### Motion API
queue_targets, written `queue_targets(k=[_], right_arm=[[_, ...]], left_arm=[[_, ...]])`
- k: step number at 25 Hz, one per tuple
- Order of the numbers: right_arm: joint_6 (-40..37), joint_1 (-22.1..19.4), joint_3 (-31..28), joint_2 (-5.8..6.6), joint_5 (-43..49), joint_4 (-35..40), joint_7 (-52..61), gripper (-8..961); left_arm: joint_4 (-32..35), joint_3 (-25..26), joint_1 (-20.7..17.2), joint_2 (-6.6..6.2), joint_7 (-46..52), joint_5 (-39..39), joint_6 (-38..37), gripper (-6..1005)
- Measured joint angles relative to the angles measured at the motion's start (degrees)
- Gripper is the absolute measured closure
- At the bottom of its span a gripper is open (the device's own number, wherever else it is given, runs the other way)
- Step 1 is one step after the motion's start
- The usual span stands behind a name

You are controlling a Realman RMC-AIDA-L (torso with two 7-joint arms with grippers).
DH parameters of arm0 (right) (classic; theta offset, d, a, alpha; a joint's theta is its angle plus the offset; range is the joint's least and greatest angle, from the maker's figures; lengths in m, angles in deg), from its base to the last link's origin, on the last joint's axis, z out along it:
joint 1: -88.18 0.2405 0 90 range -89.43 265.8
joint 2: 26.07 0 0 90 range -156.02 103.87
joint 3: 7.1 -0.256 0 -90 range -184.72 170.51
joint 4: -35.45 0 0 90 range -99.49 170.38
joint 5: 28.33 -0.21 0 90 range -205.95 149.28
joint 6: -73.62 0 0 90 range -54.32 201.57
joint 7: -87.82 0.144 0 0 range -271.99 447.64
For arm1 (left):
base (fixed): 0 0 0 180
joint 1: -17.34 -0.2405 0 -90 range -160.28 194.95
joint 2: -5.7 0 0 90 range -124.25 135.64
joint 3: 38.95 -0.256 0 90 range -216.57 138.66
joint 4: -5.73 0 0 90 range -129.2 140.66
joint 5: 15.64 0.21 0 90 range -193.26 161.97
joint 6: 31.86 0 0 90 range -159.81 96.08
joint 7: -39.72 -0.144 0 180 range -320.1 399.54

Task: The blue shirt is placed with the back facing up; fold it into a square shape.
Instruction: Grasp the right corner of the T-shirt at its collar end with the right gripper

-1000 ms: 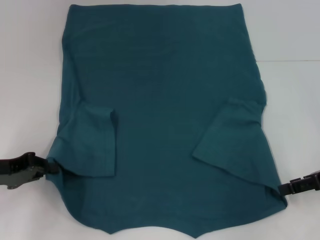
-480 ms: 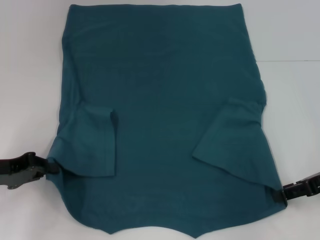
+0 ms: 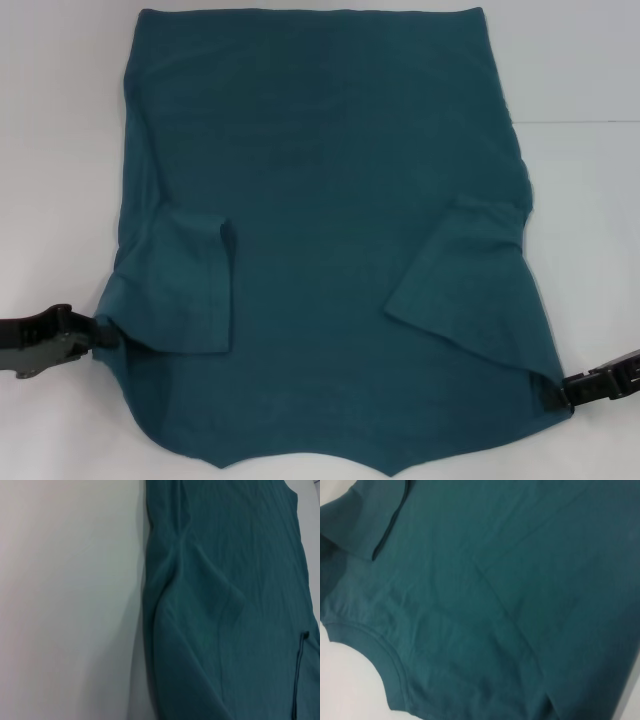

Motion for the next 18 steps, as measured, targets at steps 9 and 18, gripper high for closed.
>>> queue_targets(k=[9, 18], right_arm=[[0.03, 0.39, 0.05, -1.28, 0.25, -0.02, 0.00, 389], [0.05, 1.46, 0.09, -2.43, 0.27, -0.09, 0.00, 399]], left_arm=[[0.00, -0.01, 0.00, 0.02, -0.07, -0.04, 0.06, 972], [0.00, 0.08, 0.00, 0.02, -0.13, -0.09, 0.19, 973]])
